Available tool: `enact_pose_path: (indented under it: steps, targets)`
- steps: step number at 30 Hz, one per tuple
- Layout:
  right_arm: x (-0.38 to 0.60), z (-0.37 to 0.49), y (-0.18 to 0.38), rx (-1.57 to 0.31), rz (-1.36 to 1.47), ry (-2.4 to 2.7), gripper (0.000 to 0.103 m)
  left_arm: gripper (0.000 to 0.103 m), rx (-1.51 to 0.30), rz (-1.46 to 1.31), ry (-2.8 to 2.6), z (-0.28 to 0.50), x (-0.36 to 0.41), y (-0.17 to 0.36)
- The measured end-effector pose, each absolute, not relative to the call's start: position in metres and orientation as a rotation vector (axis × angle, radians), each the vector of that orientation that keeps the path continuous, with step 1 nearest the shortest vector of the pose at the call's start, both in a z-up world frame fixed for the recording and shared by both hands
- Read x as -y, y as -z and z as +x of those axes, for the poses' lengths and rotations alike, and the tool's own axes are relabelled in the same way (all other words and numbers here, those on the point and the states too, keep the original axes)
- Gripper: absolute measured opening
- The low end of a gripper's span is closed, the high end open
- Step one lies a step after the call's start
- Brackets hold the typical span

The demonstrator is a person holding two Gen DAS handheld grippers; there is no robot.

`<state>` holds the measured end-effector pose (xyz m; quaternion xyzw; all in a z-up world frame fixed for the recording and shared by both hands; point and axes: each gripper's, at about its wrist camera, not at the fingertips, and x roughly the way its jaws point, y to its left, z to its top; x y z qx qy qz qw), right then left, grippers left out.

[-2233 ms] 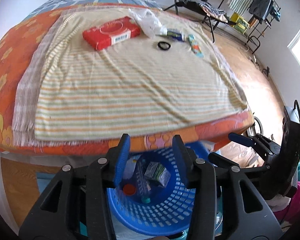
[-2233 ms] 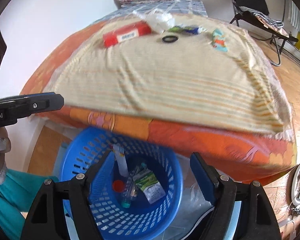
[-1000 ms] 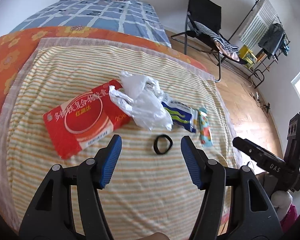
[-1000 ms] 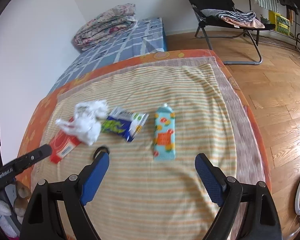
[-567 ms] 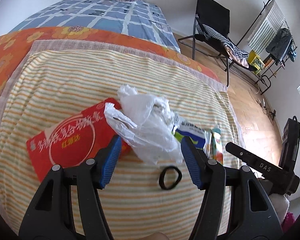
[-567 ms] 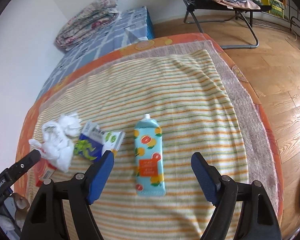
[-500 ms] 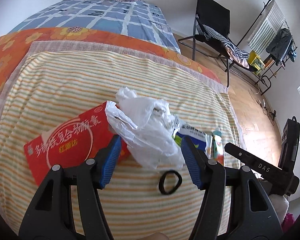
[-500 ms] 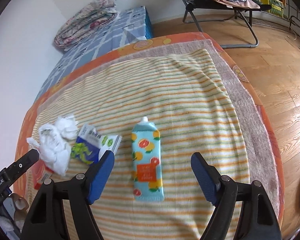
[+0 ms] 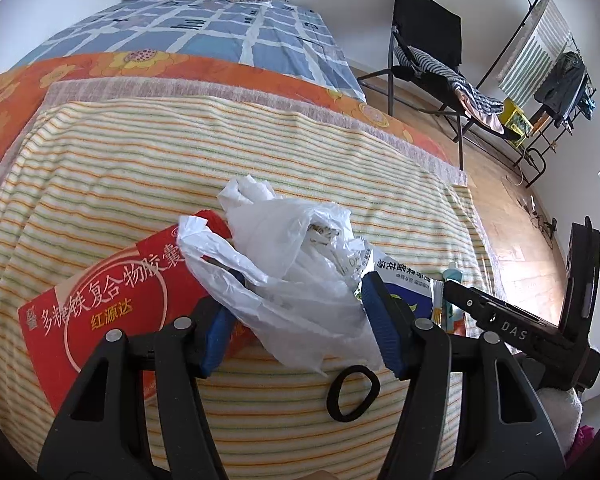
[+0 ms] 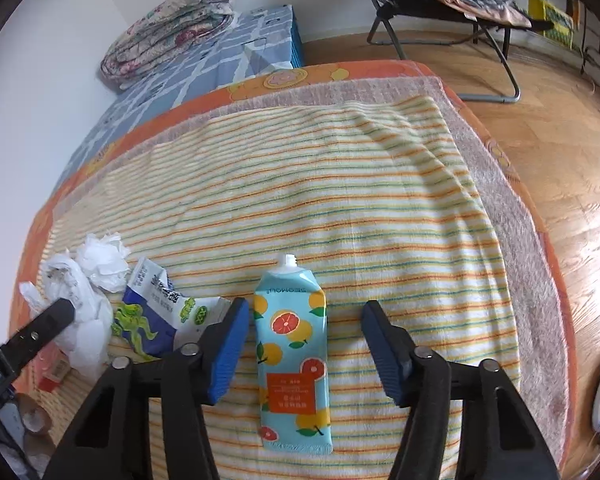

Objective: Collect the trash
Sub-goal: 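Grasp the white plastic bag with the left tool while the right tool grasps the grapefruit-print tube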

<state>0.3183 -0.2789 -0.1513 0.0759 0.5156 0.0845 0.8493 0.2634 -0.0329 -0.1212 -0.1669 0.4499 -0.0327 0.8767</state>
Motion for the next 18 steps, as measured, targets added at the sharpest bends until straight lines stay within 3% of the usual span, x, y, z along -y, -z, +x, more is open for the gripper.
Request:
enact_pose_path:
  steps: [5, 18]
  targets:
    - [0.277, 0.318, 0.151, -1.080, 0.135, -0.177, 0.038, 0.047, -0.930, -0.356, 0.066, 0.264, 0.031, 0.121]
    - [0.282, 0.307, 0.130, -1.001, 0.150, -0.190, 0.037, 0.039, -0.870, -0.382, 0.074, 0.258, 0.020, 0.100]
